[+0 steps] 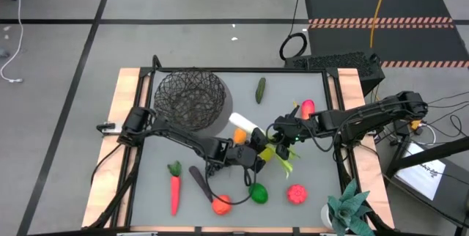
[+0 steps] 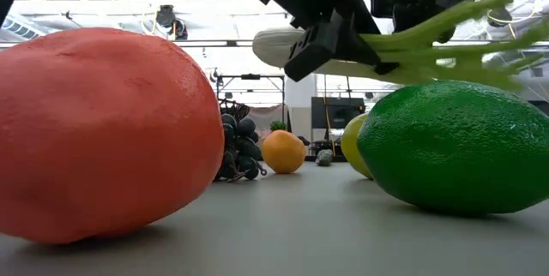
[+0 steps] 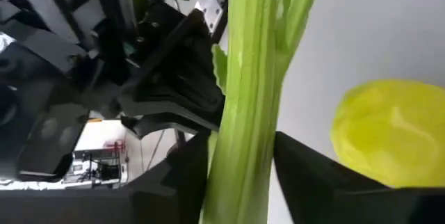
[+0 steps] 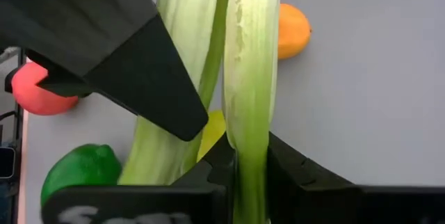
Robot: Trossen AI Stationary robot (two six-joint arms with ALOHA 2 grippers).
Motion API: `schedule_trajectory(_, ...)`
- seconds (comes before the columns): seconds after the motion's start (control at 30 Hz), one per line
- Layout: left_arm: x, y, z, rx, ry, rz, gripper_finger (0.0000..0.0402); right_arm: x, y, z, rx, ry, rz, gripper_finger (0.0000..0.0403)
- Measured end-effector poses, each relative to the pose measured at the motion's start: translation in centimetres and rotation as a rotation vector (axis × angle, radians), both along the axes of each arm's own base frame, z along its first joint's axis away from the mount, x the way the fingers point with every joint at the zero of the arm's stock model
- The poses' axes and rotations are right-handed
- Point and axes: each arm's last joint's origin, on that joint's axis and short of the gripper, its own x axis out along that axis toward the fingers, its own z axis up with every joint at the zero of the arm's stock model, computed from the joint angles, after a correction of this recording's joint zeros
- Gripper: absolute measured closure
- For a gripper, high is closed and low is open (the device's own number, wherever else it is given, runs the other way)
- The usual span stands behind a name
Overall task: Build produce basket
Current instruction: Put the celery into the wire basket
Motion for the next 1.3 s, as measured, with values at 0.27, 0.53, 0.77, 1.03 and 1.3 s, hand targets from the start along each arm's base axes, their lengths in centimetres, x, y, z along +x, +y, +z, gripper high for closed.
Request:
schedule_trajectory(0.27, -0.1, -0.1, -0.1, 0.004, 0.014, -0.002, 0.0321, 0.0, 0.5, 0.1, -0.014, -0.014, 0.028, 0.0303)
schedule_trajectory(0.53, -0.1, 0.0, -0.1, -0.007, 0.003, 0.031, 0.0327, -1.1, 0.2, 1.5, -0.035, -0.072, 0.007, 0.0209)
schedule_trajectory(0.77, -0.6, 0.6, 0.2, 0.025, 0.011, 0.142, 0.0326, -2.7, 0.0, 2.6, -0.07, -0.084, -0.033, 0.0186)
schedule_trajectory(1.03, -3.6, 1.3, 5.5, -0.137, -0.068, 0.251, 0.0326, -6.1, -0.9, 3.8, -0.172, -0.059, -0.195, 0.0192)
schedule_trajectory(1.3, -9.2, 3.6, 12.4, -0.292, -0.142, 0.358, 0.0325, -8.6, -1.1, 4.2, -0.227, -0.082, -0.253, 0.0192)
